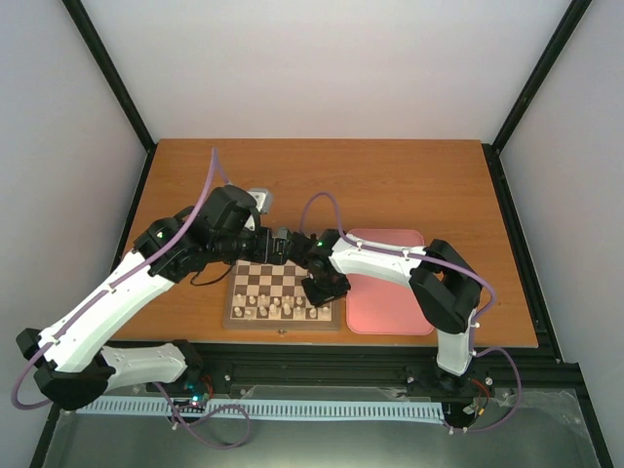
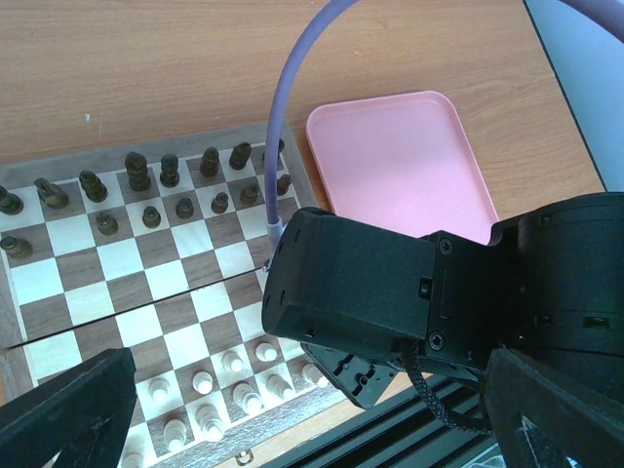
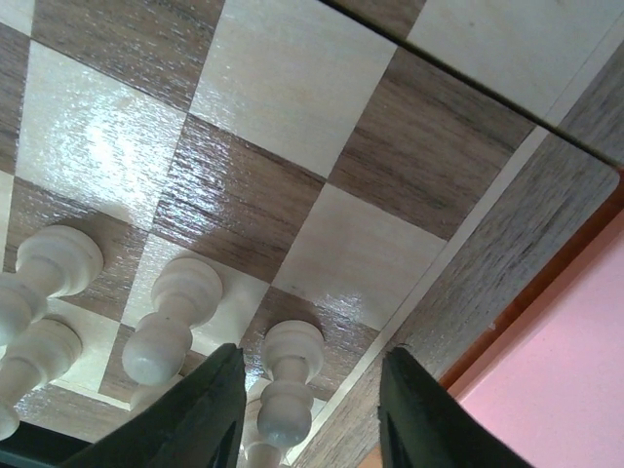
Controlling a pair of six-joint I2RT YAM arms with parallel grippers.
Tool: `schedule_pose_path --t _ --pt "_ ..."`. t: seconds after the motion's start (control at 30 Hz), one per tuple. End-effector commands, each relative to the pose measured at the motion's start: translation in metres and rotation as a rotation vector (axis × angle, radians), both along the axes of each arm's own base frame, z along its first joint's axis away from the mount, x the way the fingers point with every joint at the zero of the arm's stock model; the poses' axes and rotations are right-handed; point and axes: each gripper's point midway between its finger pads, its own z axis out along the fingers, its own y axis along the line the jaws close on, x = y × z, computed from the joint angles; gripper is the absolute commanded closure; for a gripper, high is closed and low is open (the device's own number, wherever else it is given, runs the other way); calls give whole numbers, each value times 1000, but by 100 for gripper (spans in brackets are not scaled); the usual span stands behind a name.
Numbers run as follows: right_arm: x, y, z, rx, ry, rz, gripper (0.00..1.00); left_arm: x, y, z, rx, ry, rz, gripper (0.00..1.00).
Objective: Set up the chess pieces on the board
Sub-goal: Place the chess piece on the chessboard, then reset both arms
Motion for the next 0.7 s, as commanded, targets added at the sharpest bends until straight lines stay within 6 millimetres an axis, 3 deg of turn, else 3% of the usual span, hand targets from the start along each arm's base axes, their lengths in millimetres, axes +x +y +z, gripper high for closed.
schedule_pose_path --t 0.0,0.43,0.57,0.67 --pt "2 3 11 9 -37 12 59 2 -7 4 -16 -10 -14 0" --pt "21 -9 42 -6 -127 -17 55 5 -12 4 -13 -6 -25 0" --pt "26 -7 63 47 -157 -26 54 7 -15 6 -12 -6 -32 0" --pt "32 -13 83 61 -193 -49 43 8 -15 8 -6 -10 -33 0"
